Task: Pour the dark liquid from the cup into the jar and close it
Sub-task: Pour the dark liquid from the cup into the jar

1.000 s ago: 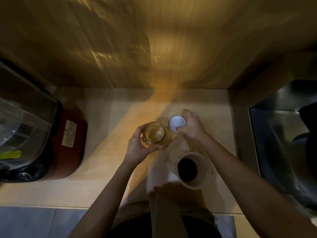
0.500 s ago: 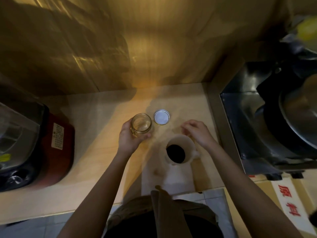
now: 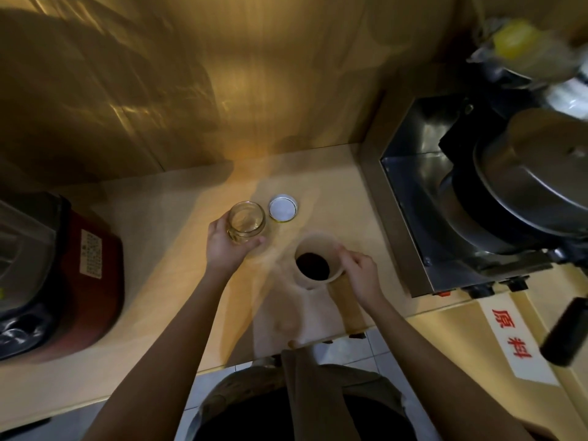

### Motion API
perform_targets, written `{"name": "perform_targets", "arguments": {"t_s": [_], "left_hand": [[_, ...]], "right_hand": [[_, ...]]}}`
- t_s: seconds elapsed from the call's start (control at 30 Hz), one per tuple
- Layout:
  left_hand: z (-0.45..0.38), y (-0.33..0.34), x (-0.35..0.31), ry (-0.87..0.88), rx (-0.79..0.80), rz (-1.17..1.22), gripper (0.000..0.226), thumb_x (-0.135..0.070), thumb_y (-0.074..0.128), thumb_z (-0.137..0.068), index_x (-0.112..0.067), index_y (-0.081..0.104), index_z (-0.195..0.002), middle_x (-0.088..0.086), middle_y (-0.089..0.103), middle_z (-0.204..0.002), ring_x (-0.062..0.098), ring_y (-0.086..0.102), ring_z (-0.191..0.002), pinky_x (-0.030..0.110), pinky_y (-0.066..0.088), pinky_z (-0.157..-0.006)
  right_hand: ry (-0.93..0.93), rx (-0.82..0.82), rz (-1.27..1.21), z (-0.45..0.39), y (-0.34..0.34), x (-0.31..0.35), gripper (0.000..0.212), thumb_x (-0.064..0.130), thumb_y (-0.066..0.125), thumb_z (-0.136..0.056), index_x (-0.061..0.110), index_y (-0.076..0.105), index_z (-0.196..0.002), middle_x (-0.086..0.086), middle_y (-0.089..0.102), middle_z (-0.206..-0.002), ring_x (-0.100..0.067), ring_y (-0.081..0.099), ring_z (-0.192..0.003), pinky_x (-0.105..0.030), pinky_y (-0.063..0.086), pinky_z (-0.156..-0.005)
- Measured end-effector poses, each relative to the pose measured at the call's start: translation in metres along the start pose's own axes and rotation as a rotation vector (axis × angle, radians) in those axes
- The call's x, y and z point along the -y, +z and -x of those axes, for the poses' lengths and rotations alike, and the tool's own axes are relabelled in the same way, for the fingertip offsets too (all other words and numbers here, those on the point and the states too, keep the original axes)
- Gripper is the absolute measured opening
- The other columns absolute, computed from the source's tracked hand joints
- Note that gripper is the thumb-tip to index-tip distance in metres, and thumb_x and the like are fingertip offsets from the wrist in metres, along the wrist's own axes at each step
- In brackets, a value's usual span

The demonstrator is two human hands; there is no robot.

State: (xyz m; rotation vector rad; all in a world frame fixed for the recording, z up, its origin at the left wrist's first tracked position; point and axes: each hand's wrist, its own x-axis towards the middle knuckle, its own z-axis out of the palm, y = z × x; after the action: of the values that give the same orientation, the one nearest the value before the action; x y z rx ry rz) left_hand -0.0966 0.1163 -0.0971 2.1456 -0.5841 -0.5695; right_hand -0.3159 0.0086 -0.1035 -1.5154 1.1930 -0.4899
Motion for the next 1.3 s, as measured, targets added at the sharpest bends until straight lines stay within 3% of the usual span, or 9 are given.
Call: {"name": "perform_targets", "arguments": {"t_s": [0.17, 0.3, 0.4, 0.57, 0.8, 0.93, 1.03, 1.17, 1.3], "left_hand": [[-0.002, -0.003, -0.001, 0.003, 0.018, -0.027, 0.090, -0.030, 0.083, -0.059, -0.010, 0.038, -0.134, 0.014, 0.043, -0.136, 0.028, 0.043, -0.125, 0.026, 0.032, -0.100], [-0.003, -0.007, -0.002, 0.007, 0.075, 0.002, 0.096, -0.032, 0.085, -0.054, -0.011, 0.037, -0.135, 0.008, 0.042, -0.132, 0.022, 0.044, -0.121, 0.026, 0.032, -0.101], [-0.002, -0.014, 0.004, -0.010, 0.088, 0.111, 0.085, -0.042, 0.065, -0.062, -0.010, 0.036, -0.135, 0.004, 0.043, -0.122, 0.016, 0.044, -0.110, 0.029, 0.036, -0.098], [-0.005, -0.021, 0.020, -0.101, -0.099, 0.398, 0.037, -0.033, 0.035, -0.075, -0.008, 0.061, -0.086, 0.020, 0.058, -0.097, 0.030, 0.054, -0.093, 0.035, 0.040, -0.081], [-0.023, -0.011, 0.023, -0.267, -0.092, 0.578, 0.047, -0.030, 0.031, -0.092, -0.007, 0.053, -0.057, 0.011, 0.049, -0.061, 0.021, 0.045, -0.061, 0.032, 0.036, -0.064], [-0.020, 0.000, 0.020, -0.326, -0.124, 0.552, 0.043, -0.027, 0.035, -0.093, -0.009, 0.047, -0.055, 0.008, 0.045, -0.058, 0.017, 0.041, -0.058, 0.021, 0.037, -0.055], [-0.011, 0.008, 0.022, -0.310, -0.138, 0.500, 0.043, -0.030, 0.039, -0.092, -0.012, 0.047, -0.054, 0.007, 0.048, -0.058, 0.018, 0.044, -0.059, 0.031, 0.037, -0.062], [-0.010, 0.018, 0.029, -0.259, -0.179, 0.393, 0.043, -0.036, 0.038, -0.092, -0.015, 0.049, -0.056, 0.004, 0.050, -0.057, 0.018, 0.045, -0.058, 0.033, 0.036, -0.060], [-0.017, 0.020, 0.024, -0.320, -0.216, 0.402, 0.048, -0.046, 0.038, -0.086, -0.016, 0.040, -0.048, 0.007, 0.042, -0.054, 0.023, 0.038, -0.058, 0.036, 0.032, -0.061]], "right_hand": [[0.018, -0.054, -0.049, -0.005, 0.008, 0.006, 0.046, 0.032, 0.063, -0.086, 0.011, 0.043, -0.050, -0.009, 0.033, -0.055, -0.016, 0.032, -0.055, -0.028, 0.029, -0.056], [-0.034, -0.089, -0.087, -0.018, 0.016, 0.029, 0.050, 0.020, 0.067, -0.084, 0.014, 0.033, -0.046, -0.003, 0.024, -0.054, -0.016, 0.024, -0.055, -0.028, 0.023, -0.054], [-0.056, -0.116, -0.070, -0.033, 0.019, 0.047, 0.048, 0.018, 0.065, -0.083, 0.012, 0.037, -0.045, -0.005, 0.027, -0.053, -0.015, 0.026, -0.053, -0.029, 0.023, -0.053], [-0.088, -0.153, -0.123, -0.052, 0.024, 0.077, 0.042, 0.022, 0.065, -0.084, 0.002, 0.052, -0.049, -0.011, 0.037, -0.052, -0.019, 0.036, -0.049, -0.024, 0.033, -0.050], [-0.027, -0.127, -0.157, -0.078, 0.051, 0.094, 0.043, 0.027, 0.065, -0.081, 0.008, 0.048, -0.047, -0.009, 0.038, -0.052, -0.018, 0.036, -0.049, -0.026, 0.032, -0.050], [-0.003, -0.111, -0.144, -0.086, 0.060, 0.096, 0.043, 0.030, 0.065, -0.081, 0.008, 0.046, -0.050, -0.010, 0.035, -0.054, -0.017, 0.034, -0.049, -0.028, 0.029, -0.050], [0.000, -0.119, -0.150, -0.083, 0.057, 0.091, 0.046, 0.032, 0.065, -0.083, 0.012, 0.043, -0.048, -0.007, 0.035, -0.050, -0.015, 0.035, -0.044, -0.024, 0.031, -0.047], [0.001, -0.097, -0.166, -0.085, 0.059, 0.083, 0.041, 0.031, 0.065, -0.083, 0.007, 0.051, -0.054, -0.011, 0.039, -0.055, -0.020, 0.040, -0.054, -0.030, 0.036, -0.056], [0.011, -0.106, -0.157, -0.089, 0.058, 0.081, 0.043, 0.025, 0.065, -0.083, 0.008, 0.045, -0.049, -0.005, 0.033, -0.048, -0.016, 0.034, -0.047, -0.030, 0.031, -0.052]]}}
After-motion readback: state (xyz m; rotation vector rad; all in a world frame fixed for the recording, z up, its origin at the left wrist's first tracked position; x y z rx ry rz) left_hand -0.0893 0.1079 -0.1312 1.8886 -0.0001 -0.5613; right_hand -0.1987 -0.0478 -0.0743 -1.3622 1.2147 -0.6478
